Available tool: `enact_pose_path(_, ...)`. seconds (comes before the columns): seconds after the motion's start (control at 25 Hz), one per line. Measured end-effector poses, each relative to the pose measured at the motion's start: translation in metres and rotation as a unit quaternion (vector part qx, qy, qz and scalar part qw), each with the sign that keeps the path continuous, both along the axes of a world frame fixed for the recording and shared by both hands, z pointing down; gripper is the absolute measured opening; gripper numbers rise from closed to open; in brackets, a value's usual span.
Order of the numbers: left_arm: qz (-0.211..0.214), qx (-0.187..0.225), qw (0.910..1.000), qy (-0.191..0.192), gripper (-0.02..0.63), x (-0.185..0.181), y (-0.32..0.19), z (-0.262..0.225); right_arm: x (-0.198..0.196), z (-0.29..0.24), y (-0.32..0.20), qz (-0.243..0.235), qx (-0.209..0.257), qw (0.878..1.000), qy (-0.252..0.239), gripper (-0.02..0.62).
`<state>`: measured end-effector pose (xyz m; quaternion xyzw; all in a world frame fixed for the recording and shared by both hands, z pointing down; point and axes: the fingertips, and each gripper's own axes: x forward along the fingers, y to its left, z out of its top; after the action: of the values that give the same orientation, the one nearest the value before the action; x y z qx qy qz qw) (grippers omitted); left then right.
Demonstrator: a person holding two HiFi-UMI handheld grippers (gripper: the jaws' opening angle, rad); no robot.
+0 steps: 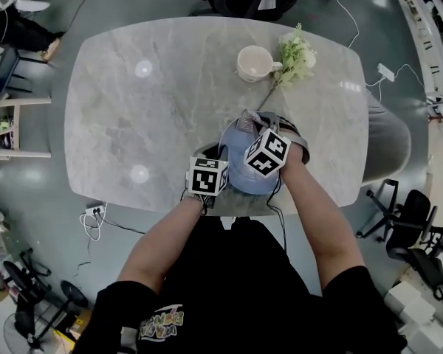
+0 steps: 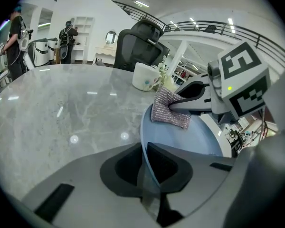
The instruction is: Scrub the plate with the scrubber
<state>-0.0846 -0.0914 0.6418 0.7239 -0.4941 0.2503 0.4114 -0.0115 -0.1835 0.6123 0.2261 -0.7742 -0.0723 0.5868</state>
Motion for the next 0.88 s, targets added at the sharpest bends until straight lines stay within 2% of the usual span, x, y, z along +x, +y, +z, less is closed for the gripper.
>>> enact_pose_path(0.48, -0.007, 0.001, 1.0000, -0.003, 0.048, -0.002, 0.001, 0.000, 0.063, -0.004, -0.018, 0.064, 0.021, 0.998, 0.015, 0.075)
enact_pose_path(0.88, -0.021, -0.002, 0.9998, 0.002, 0.043, -0.002, 0.000, 0.000, 0.106, -0.009, 0.007, 0.123, 0.010, 0.992, -0.017, 0.075)
